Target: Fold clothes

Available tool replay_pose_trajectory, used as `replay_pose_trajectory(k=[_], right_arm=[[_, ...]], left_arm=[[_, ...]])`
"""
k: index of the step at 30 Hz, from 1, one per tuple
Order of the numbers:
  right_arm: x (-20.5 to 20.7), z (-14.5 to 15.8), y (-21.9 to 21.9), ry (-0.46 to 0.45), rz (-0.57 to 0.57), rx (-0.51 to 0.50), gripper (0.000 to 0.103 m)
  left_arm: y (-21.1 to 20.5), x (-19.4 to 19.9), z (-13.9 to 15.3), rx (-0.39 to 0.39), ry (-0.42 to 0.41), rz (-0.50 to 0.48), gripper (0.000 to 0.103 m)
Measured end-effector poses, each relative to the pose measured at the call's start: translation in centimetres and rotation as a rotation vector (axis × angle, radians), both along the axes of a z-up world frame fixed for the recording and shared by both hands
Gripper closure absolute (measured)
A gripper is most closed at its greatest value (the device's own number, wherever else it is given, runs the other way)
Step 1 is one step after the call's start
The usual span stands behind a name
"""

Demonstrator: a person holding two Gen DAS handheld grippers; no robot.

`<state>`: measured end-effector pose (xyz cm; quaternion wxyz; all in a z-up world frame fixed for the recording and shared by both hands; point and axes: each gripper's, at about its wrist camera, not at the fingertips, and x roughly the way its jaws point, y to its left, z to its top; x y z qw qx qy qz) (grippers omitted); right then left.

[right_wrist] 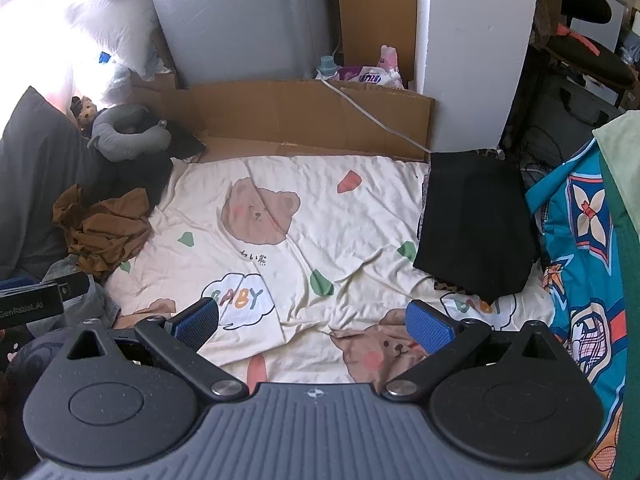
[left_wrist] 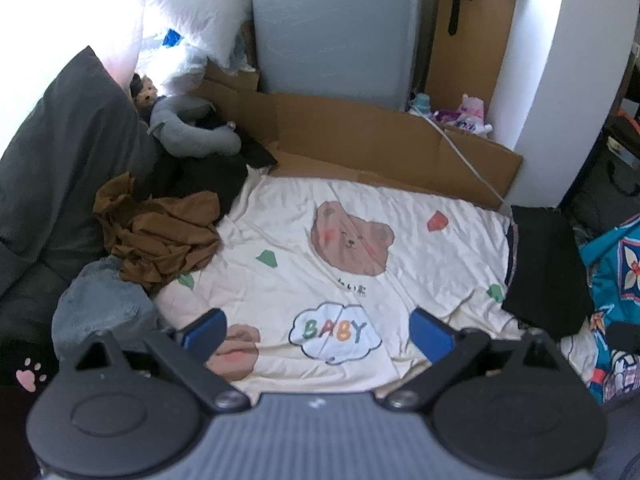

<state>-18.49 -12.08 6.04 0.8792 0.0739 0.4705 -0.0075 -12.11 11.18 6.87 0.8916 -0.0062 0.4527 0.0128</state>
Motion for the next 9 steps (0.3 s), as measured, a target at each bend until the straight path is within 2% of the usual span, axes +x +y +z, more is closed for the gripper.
replay_pose_trajectory(k=[5, 9], right_arm=[[-0.56, 0.33, 0.46, 0.000, 0.014, -0.038, 0.001], [-0.68, 0.41, 0.18, -0.010, 0.007, -0.034, 0.001]], left_arm=[[0.38, -0.47, 0.10, -0.028, 0.012, -0.001, 0.004], [0.15, -0.58, 0.21, -0.008, -0.014, -0.009, 0.004]])
